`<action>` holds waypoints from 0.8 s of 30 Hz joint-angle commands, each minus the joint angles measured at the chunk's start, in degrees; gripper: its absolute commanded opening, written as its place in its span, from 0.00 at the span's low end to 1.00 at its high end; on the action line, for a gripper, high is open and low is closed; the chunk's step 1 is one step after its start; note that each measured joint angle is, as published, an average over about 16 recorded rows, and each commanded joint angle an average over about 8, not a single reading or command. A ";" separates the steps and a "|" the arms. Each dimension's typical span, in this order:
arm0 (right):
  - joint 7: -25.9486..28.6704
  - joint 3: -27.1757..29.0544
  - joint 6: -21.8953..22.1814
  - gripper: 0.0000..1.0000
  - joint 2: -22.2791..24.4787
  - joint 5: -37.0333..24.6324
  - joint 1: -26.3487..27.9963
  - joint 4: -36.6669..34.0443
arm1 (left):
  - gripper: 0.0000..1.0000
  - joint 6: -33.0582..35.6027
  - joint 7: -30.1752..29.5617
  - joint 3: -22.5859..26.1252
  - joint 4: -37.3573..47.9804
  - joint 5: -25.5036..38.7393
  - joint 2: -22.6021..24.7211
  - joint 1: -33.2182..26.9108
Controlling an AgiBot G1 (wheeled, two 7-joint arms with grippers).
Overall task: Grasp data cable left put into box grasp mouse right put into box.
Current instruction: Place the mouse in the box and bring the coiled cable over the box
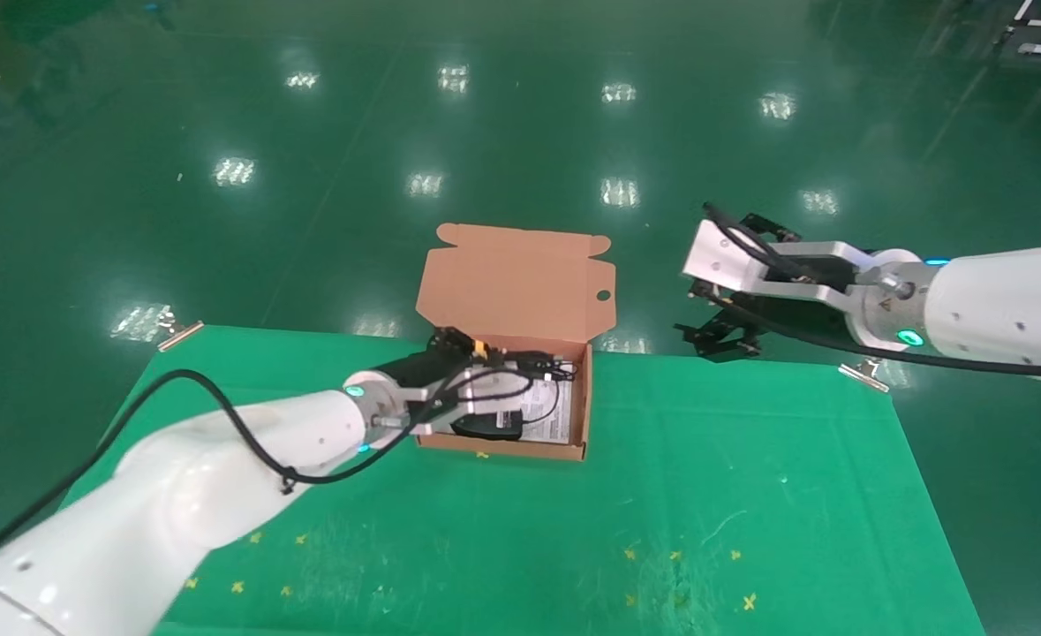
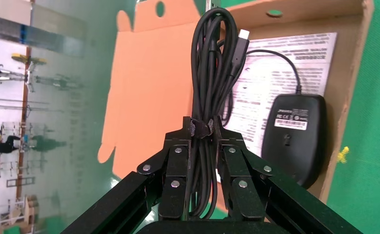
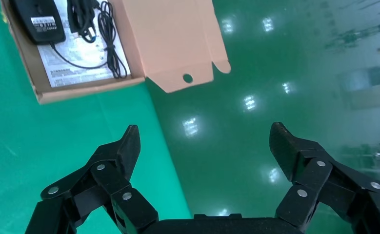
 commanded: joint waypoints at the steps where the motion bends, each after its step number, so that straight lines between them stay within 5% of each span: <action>1: 2.48 -0.20 -0.93 1.00 1.20 -2.17 0.76 2.16 | 0.00 -1.09 1.21 0.53 2.21 -0.48 1.26 -0.06; 4: 6.09 -0.26 -2.20 1.00 1.90 -5.45 1.21 4.10 | 0.04 -1.89 2.33 1.81 3.52 -2.53 1.72 -0.37; 12: 10.20 -0.36 -3.82 1.00 2.32 -10.11 1.79 6.14 | 1.00 -2.98 3.35 4.13 5.94 -5.86 2.33 -1.09; 24: 9.29 -0.12 -3.12 1.00 1.49 -9.57 1.94 4.55 | 1.00 -1.50 2.22 4.19 3.19 -7.26 0.57 -1.17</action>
